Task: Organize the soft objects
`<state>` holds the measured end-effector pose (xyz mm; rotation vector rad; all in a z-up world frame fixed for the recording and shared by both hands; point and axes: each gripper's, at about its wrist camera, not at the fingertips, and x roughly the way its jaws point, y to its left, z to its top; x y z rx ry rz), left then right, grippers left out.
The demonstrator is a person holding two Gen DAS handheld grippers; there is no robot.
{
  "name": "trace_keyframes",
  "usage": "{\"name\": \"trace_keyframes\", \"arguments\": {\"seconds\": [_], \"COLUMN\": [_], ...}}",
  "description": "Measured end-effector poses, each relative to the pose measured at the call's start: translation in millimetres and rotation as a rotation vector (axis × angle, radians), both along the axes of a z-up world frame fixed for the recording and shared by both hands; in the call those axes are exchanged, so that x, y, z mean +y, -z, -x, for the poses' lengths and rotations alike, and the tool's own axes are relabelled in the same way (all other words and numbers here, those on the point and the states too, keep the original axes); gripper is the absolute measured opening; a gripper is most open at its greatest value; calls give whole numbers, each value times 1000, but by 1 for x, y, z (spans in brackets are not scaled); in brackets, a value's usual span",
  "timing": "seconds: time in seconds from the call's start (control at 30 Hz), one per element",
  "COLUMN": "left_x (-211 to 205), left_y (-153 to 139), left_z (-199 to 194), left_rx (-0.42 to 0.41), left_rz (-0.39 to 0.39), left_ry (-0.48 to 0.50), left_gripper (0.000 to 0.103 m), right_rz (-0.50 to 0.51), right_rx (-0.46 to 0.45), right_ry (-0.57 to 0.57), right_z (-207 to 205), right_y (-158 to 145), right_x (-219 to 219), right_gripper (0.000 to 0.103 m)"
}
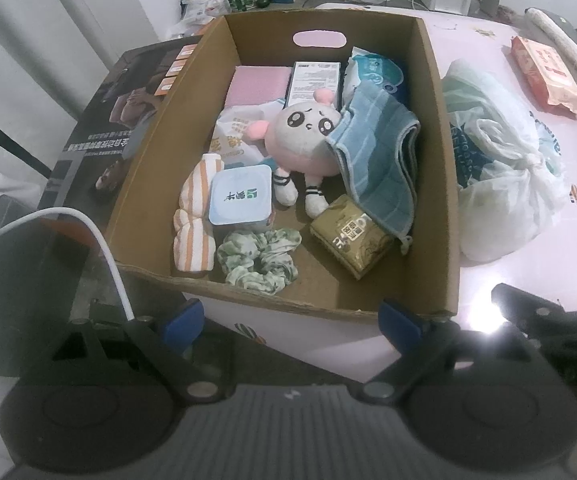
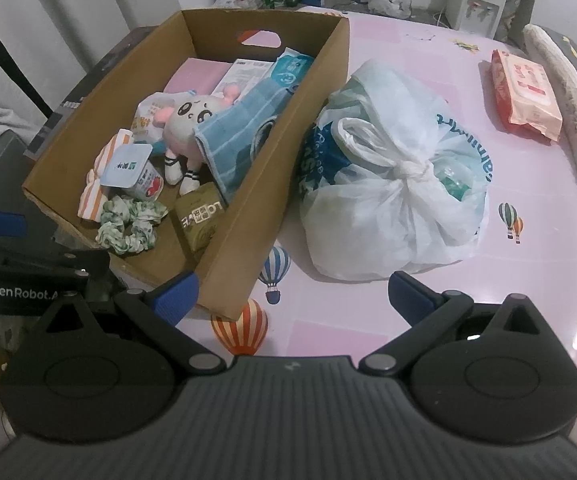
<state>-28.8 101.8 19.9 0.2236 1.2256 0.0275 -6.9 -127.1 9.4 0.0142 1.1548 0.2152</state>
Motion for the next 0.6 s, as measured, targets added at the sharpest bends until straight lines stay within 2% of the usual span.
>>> {"name": "trace_keyframes", "arguments": {"seconds": [0.6], "left_x": [-2], "left_y": [2], "left_z": [-1], "left_rx": [2], "left_rz": [0], "left_ry": [-1], "left_gripper": [95], "right_rz": [0], "right_rx": [14], "right_ry": [4], "right_z": [-2], "right_y": [4], "right_x": [0], "right_gripper": [102]}}
